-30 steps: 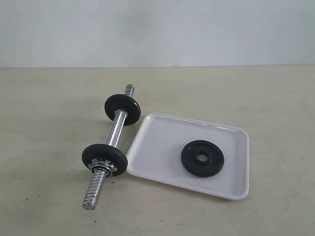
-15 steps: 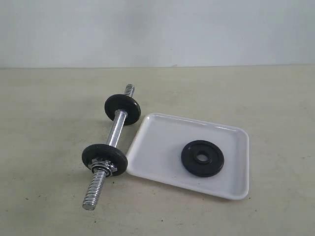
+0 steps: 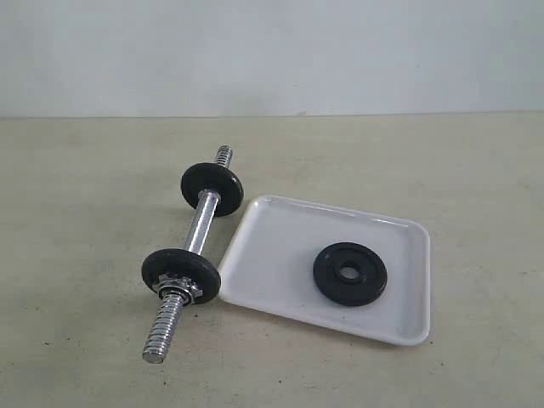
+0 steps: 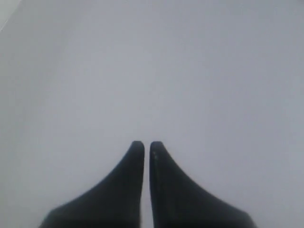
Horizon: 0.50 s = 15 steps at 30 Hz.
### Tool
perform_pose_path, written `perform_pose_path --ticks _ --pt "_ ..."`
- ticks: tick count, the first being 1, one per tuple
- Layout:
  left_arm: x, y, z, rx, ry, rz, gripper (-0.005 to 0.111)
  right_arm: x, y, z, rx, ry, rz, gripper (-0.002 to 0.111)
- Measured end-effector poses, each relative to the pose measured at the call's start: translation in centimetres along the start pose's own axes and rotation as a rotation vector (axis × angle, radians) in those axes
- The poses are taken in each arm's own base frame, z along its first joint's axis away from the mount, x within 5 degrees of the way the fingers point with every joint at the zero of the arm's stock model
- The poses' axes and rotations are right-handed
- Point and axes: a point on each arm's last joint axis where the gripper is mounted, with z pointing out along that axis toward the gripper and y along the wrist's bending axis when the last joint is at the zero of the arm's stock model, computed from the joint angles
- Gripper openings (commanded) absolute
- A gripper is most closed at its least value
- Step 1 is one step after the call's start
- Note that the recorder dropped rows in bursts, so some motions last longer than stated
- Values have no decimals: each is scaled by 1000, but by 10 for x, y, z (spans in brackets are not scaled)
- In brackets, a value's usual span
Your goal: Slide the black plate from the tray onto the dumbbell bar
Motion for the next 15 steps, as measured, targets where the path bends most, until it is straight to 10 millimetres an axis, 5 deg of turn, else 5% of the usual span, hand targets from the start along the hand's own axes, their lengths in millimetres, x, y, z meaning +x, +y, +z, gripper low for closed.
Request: perform_pose_path --ticks 2,5,9,14,15 --pt "-31 -22 19 196 -120 96 4 -28 -3 42 -120 -25 16 2" --pt "-30 -46 51 502 -57 72 4 -26 -9 97 -309 9 25 2" --pt "34 -43 93 643 319 10 4 27 -19 143 -504 246 119 2" --pt "118 -8 129 411 678 -87 4 112 -40 163 -422 616 321 0" --pt "153 9 140 279 782 -128 4 139 -50 162 -311 703 351 0"
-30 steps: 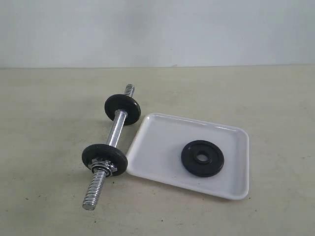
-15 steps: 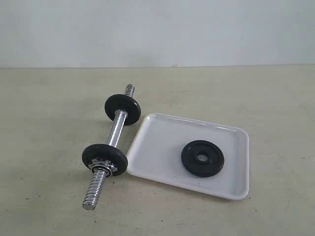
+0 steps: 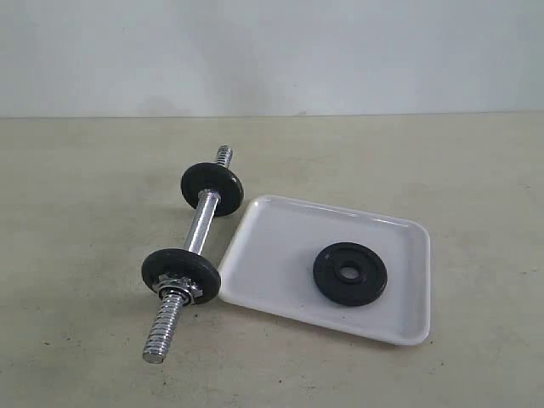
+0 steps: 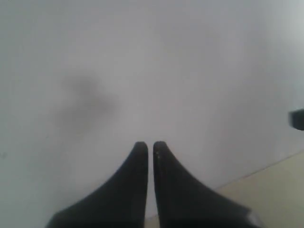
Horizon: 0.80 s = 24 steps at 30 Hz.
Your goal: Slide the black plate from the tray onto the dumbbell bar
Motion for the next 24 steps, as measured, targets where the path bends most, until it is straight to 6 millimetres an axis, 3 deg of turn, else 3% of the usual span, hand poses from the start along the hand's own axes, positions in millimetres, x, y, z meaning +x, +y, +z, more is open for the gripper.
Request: perform_pose_path --ticks 1,3,4,5,6,7,8,9,10,11,12,13,14,15,18,21,24 --pt "10 13 12 -57 42 -36 4 11 -10 3 73 19 52 0" --pt "45 48 44 -185 179 -103 4 52 -33 1 300 68 219 0" --pt "74 65 63 -212 283 -134 4 82 -36 -2 358 126 291 0" --pt "86 69 69 -197 326 -150 4 92 -34 -4 353 150 307 0" --pt "118 74 83 -130 431 -211 4 110 -22 -6 258 216 279 0" --pt "134 76 90 -93 479 -247 4 114 -14 -7 188 229 244 0" --pt "167 74 100 44 578 -335 4 114 12 -10 -75 206 101 0" --pt "194 67 107 226 647 -416 4 102 36 -16 -314 76 -34 0" --pt "208 61 108 347 671 -467 4 93 43 -19 -367 -23 -72 0" --pt "230 51 109 506 703 -563 4 74 45 -23 -353 -216 -70 0" --pt "241 47 110 540 726 -612 4 65 39 -24 -278 -313 -45 0" --pt "259 38 109 576 767 -679 4 50 20 -26 -65 -449 11 0" --pt "266 32 108 591 783 -699 4 45 5 -27 92 -492 44 0" --pt "275 23 105 617 795 -707 4 45 -28 -30 414 -489 140 0" --pt "276 12 106 642 736 -694 4 72 -66 -27 754 -217 123 0" --pt "261 13 117 593 559 -661 4 124 -83 -11 793 191 222 0" --pt "241 28 130 398 370 -611 4 175 -78 5 665 535 485 0"
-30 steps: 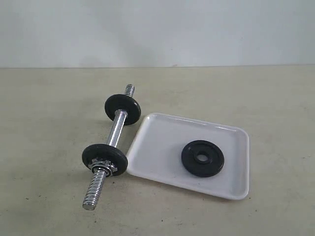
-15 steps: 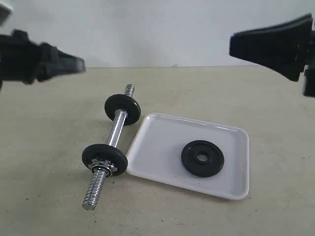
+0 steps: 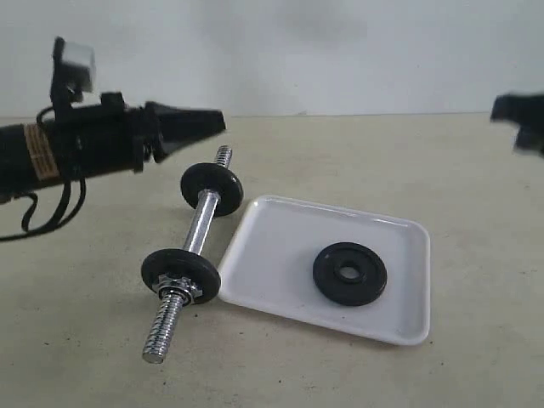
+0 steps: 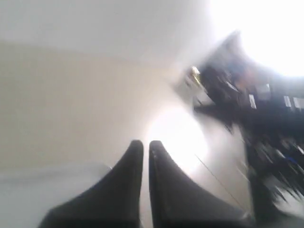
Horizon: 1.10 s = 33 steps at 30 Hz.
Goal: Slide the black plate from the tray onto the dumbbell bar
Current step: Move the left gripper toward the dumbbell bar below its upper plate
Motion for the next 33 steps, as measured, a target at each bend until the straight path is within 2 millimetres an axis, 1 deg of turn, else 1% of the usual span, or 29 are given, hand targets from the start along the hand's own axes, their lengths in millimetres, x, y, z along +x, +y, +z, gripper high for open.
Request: perform_pose_path --ticks 2,4,6,7,8,9,10,11,12,14,15,17,19,21,23,26,27,28,29,30,31,32,33 --pt "-18 5 -2 -133 -117 29 4 23 10 16 -99 229 18 0" --pt "-33 12 -6 -291 -177 90 4 44 29 25 -250 424 -14 0" --pt "-43 18 -12 -455 -152 182 4 60 56 25 -500 550 -80 0" --pt "-46 22 -15 -542 -110 226 4 64 72 20 -663 570 -125 0" --pt "-47 25 -18 -610 -67 260 4 66 84 15 -806 556 -168 0" --pt "-46 30 -22 -697 2 289 4 65 99 8 -969 489 -219 0" --pt "-43 36 -27 -777 76 312 4 61 113 1 -1095 391 -244 0" --pt "-40 40 -31 -838 140 323 4 56 123 -4 -1176 294 -245 0" --pt "-35 45 -37 -907 218 326 4 51 133 -12 -1240 192 -300 0" --pt "-26 52 -48 -1022 356 314 4 40 145 -21 -1310 -9 -471 0" --pt "-23 54 -53 -1069 408 299 4 33 152 -27 -1327 -107 -557 0" --pt "-19 56 -59 -1121 468 281 4 19 160 -30 -1290 -246 -681 0" --pt "-18 56 -61 -1140 490 273 4 1 163 -26 -1159 -337 -753 0" --pt "-18 56 -61 -1134 484 276 4 -15 163 -20 -1004 -370 -749 0" --pt "-19 56 -59 -1118 469 285 4 -27 160 -14 -876 -379 -721 0" --pt "-23 54 -53 -1063 411 309 4 -36 152 -6 -720 -379 -686 0" --pt "-24 53 -50 -1041 387 318 4 -38 150 -4 -676 -380 -679 2" --pt "-26 52 -48 -1022 363 321 4 -39 148 -2 -641 -379 -676 6" --pt "-27 51 -47 -1008 342 318 4 -40 146 -1 -618 -378 -669 14" --pt "-28 50 -45 -991 310 305 4 -40 145 1 -602 -376 -670 26" --pt "-29 50 -43 -980 290 297 4 -41 144 2 -591 -375 -672 45" --pt "-30 49 -42 -965 269 291 4 -40 144 4 -582 -372 -674 68" --pt "-31 49 -40 -949 249 287 4 -40 143 5 -569 -370 -675 95"
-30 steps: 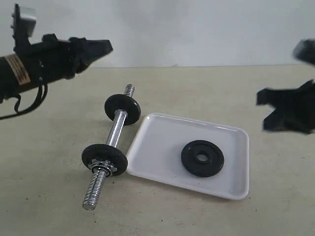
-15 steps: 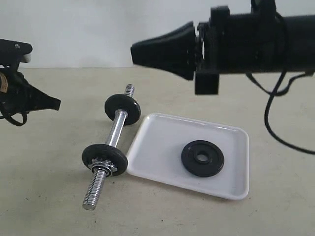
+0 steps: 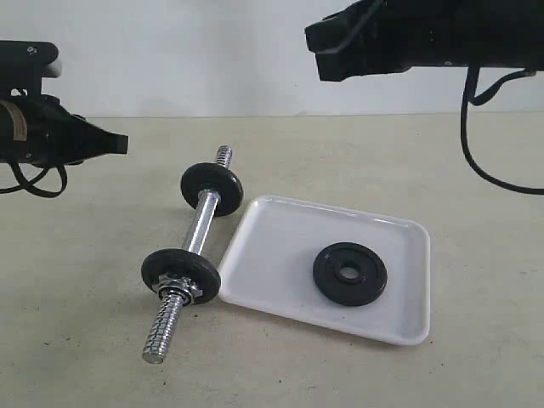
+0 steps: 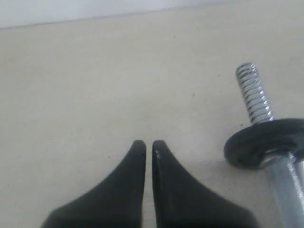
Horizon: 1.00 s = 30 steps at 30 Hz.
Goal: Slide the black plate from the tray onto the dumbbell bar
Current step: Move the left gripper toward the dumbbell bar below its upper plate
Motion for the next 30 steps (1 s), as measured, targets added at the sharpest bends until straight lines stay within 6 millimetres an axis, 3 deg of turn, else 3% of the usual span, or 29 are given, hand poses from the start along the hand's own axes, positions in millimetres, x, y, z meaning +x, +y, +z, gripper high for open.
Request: perform_pose_path --ticks 1,10,15,19,23,25,29,30 --pt "-1 -1 1 13 -13 -8 5 3 -2 2 18 14 3 103" --pt "18 -3 37 50 40 97 31 16 -16 12 132 81 111 100" --pt "31 -5 55 65 61 -97 31 13 -10 13 64 53 246 100" --pt "33 -5 58 67 62 -236 31 10 -2 13 -20 32 408 100" --pt "29 -7 58 95 24 -267 33 6 10 12 -157 20 503 100" --pt "25 -9 58 124 -16 -273 45 5 16 11 -227 22 506 100" --pt "13 -15 60 194 -99 -242 102 4 22 9 -303 30 504 100" --pt "8 -15 62 207 -120 -260 109 4 23 9 -311 32 509 100"
